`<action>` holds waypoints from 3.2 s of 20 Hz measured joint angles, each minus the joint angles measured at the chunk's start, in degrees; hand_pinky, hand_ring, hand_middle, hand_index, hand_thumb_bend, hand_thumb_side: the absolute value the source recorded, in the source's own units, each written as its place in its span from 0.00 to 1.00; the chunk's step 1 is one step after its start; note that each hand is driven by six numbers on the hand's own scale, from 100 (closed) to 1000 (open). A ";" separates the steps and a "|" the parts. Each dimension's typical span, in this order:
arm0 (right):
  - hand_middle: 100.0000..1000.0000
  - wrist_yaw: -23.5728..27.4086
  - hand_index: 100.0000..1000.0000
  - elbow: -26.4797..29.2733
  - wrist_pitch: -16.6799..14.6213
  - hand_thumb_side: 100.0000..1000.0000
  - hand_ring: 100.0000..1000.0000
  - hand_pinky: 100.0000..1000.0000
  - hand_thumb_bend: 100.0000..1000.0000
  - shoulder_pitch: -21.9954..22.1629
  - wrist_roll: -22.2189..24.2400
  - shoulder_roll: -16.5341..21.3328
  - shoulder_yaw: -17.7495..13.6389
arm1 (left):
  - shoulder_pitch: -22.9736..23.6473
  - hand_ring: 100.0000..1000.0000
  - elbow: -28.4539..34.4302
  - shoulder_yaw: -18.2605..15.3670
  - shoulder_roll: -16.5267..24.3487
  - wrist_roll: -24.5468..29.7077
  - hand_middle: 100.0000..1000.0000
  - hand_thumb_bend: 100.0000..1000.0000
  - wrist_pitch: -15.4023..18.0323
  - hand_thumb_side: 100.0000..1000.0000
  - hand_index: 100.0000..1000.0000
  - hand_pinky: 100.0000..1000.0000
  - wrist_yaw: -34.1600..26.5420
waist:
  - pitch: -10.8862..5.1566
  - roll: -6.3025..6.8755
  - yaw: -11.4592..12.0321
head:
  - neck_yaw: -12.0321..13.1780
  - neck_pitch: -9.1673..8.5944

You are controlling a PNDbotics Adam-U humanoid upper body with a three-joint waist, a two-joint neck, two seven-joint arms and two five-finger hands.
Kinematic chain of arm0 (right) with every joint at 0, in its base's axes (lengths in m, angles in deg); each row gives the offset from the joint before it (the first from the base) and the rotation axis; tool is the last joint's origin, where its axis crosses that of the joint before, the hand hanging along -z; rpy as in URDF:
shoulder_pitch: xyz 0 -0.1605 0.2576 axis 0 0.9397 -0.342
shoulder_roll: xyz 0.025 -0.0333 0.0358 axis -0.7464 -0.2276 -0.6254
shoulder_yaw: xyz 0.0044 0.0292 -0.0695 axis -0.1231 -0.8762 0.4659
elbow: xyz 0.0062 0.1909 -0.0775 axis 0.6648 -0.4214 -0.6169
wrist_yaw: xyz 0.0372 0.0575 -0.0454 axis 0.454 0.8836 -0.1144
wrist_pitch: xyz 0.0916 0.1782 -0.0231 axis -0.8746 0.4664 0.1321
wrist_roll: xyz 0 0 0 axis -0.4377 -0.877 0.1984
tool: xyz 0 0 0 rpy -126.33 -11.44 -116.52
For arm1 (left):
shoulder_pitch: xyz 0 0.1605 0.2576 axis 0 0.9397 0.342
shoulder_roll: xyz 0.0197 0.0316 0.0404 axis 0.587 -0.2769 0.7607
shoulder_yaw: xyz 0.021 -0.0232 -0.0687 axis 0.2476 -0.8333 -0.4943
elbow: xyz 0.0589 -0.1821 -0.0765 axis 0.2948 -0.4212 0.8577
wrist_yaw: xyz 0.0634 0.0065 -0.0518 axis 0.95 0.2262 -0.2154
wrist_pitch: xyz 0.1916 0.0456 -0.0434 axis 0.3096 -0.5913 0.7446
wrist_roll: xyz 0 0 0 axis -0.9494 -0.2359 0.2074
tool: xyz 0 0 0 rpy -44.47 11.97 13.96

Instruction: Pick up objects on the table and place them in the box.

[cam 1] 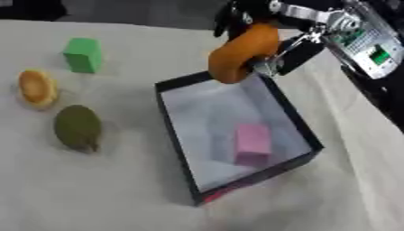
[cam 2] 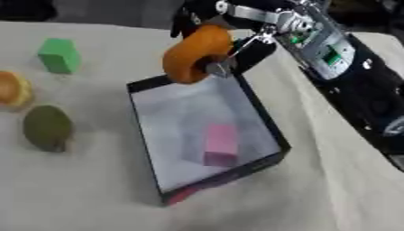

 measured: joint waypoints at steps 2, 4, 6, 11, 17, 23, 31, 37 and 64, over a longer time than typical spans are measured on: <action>0.42 -1.08 0.55 -0.15 -0.69 0.00 0.69 0.78 0.00 -0.02 -0.69 -0.36 0.06 | 0.00 0.82 -0.01 0.00 0.00 0.03 0.73 0.10 -0.03 0.72 0.84 0.67 -0.02 | 0.00 -0.01 0.12 | -0.13 0.00; 0.43 -2.05 0.55 -0.17 -1.39 0.00 0.68 0.72 0.00 -0.02 -1.39 -0.56 0.41 | 0.00 0.82 -0.09 0.00 -0.01 0.03 0.73 0.10 -0.03 0.72 0.84 0.67 -0.02 | 0.00 -0.09 0.30 | -0.22 0.00; 0.43 -2.91 0.55 0.07 -2.12 0.00 0.68 0.72 0.00 -0.01 -2.12 -0.93 0.73 | 0.01 0.82 -0.60 0.00 -0.01 0.02 0.73 0.10 -0.02 0.73 0.84 0.67 -0.02 | 0.00 -0.35 0.32 | -0.34 0.00; 0.45 -4.49 0.56 0.67 -2.75 0.00 0.74 0.82 0.00 0.00 -2.74 -2.25 1.70 | 0.06 0.82 -3.04 -0.12 -0.02 0.01 0.73 0.11 0.50 0.74 0.84 0.67 -0.06 | 0.00 -0.54 0.74 | -1.07 0.00; 0.48 -8.58 0.59 -0.35 -2.65 0.00 0.77 0.85 0.03 -0.03 -2.65 -4.44 2.36 | -0.14 0.82 -4.09 -0.38 -2.08 0.18 0.73 0.12 0.89 0.74 0.84 0.67 -0.10 | 0.04 -1.30 0.94 | -2.17 0.00; 0.61 -14.23 0.64 -2.20 -3.93 0.07 0.82 0.87 0.00 -0.02 -3.93 -5.37 2.48 | -0.21 0.82 -4.50 -0.40 -3.62 0.12 0.73 0.12 0.85 0.75 0.84 0.67 -0.06 | 0.04 -1.44 0.95 | -2.46 0.00; 0.96 -22.96 0.85 -2.55 -6.55 0.19 1.00 1.00 0.00 1.35 -6.55 -5.93 2.65 | 0.79 0.82 -6.12 -0.81 -4.55 -0.52 0.73 0.12 1.76 0.76 0.84 0.66 1.10 | 0.07 -1.88 0.64 | -2.48 0.00; 1.00 -28.00 0.91 -2.50 -7.48 0.17 1.00 1.00 0.00 2.13 -7.47 -6.97 3.93 | 1.39 0.82 -8.03 -1.37 -4.69 -0.86 0.73 0.12 3.31 0.76 0.84 0.66 1.68 | 0.07 -2.11 0.48 | -2.70 0.00; 0.88 8.47 0.91 10.06 -1.48 0.02 0.92 0.86 0.00 8.11 -13.57 2.25 -6.10 | 3.43 0.82 -9.66 -2.48 -4.19 -1.51 0.73 0.10 5.52 0.74 0.84 0.67 2.22 | 0.01 -2.14 -2.37 | -1.49 0.00</action>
